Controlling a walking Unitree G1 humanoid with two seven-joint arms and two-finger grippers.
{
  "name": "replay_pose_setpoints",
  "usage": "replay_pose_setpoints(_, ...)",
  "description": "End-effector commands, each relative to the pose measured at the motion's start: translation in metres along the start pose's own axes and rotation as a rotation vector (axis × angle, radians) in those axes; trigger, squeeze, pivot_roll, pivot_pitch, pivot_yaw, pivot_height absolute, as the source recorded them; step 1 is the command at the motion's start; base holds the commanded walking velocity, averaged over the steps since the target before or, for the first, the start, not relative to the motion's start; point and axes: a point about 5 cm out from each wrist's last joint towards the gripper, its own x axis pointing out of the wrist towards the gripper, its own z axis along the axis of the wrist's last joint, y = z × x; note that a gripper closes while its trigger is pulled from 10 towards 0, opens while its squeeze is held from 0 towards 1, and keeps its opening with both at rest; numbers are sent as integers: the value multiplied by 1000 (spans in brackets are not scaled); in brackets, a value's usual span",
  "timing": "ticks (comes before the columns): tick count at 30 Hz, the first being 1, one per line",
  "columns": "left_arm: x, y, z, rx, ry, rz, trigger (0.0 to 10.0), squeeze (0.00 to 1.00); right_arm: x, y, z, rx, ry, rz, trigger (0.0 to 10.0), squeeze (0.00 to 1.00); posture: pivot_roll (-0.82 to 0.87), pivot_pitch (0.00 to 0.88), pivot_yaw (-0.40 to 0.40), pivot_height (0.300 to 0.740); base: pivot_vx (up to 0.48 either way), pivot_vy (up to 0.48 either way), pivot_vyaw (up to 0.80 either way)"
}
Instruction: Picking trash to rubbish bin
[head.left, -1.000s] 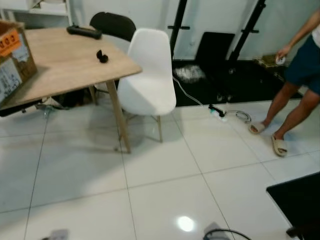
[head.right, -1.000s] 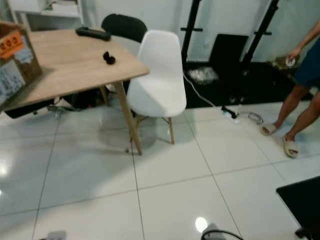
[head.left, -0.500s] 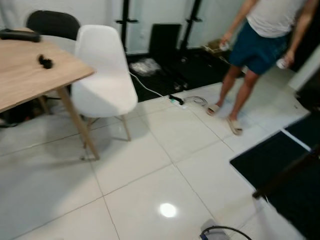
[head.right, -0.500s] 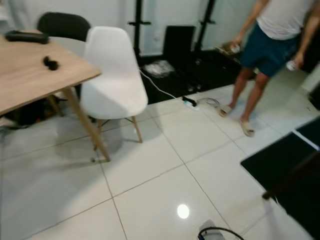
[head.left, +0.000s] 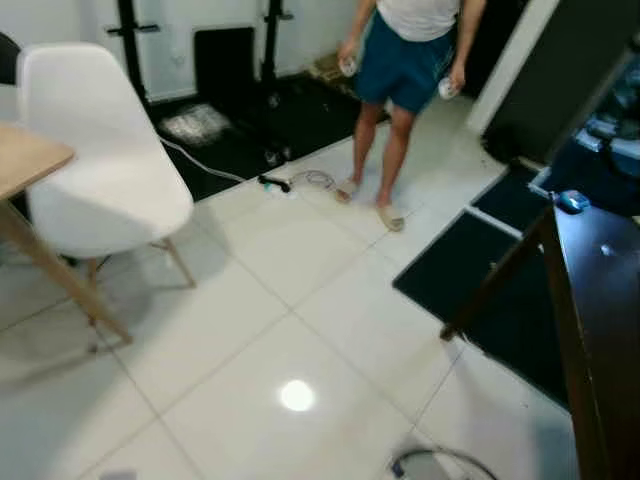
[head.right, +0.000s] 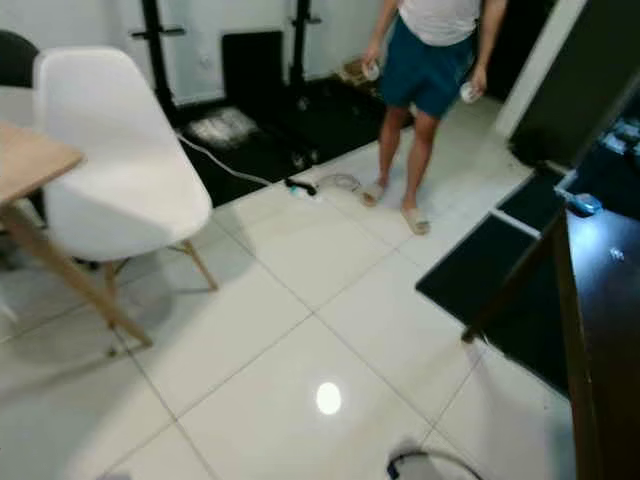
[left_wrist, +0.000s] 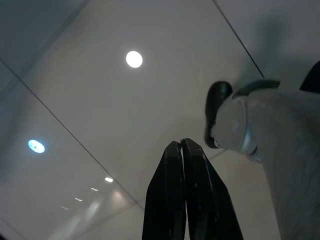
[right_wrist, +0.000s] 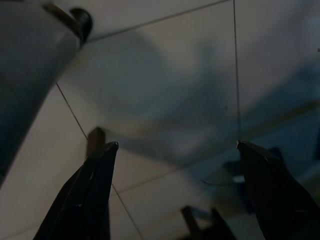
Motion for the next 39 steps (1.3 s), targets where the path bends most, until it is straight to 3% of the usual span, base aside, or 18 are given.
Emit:
replay_pose_setpoints(1, -1, -13, -11, 13, 28, -38, 10000, 0, -1, -4, -9, -4, 29, -10, 10000, 0, 189, 80, -112, 740, 0, 0, -788)
replay_pose_setpoints(7, -1, -12, -15, 57, 40, -42, 10000, 0, 0, -2, -7, 26, 10, -14, 10000, 0, 180, 82, -71, 740, 0, 0, -131)
replay_pose_setpoints(10, -2, -3, -14, 122, 50, -38, 10000, 0, 0, 6, -3, 108, -12, -9, 10000, 0, 143, 76, 28, 740, 0, 0, 0)
replay_pose_setpoints(12, -2, -1, -13, 141, 51, -37, 10000, 0, 0, 8, -2, 123, -16, -7, 10000, 0, 143, 76, 28, 740, 0, 0, 0)
replay_pose_setpoints(14, -1, 10, -2, 182, 32, -26, 10000, 0, 1, 18, -4, 198, -13, 1, 10000, 0, 122, 71, 86, 740, 0, 0, 0)
replay_pose_setpoints(18, 0, 20, 15, 238, 3, -15, 10000, 0, 1, 29, -9, 273, 4, 13, 10000, 0, 117, 62, 113, 740, 0, 0, 0)
replay_pose_setpoints(27, 1, 17, 40, 265, -52, -24, 10000, 0, 0, 33, -16, 284, 20, 18, 10000, 0, 121, 58, 94, 740, 0, 0, 0)
replay_pose_setpoints(36, 2, 4, 26, 236, -27, -39, 10000, 0, 0, 25, -16, 200, 12, 14, 10000, 0, 124, 57, 32, 740, 0, 0, 0)
replay_pose_setpoints(39, 2, 2, 15, 192, -6, -29, 10000, 0, 0, 19, -16, 129, 7, 16, 10000, 0, 104, 61, -69, 740, 0, 0, 0)
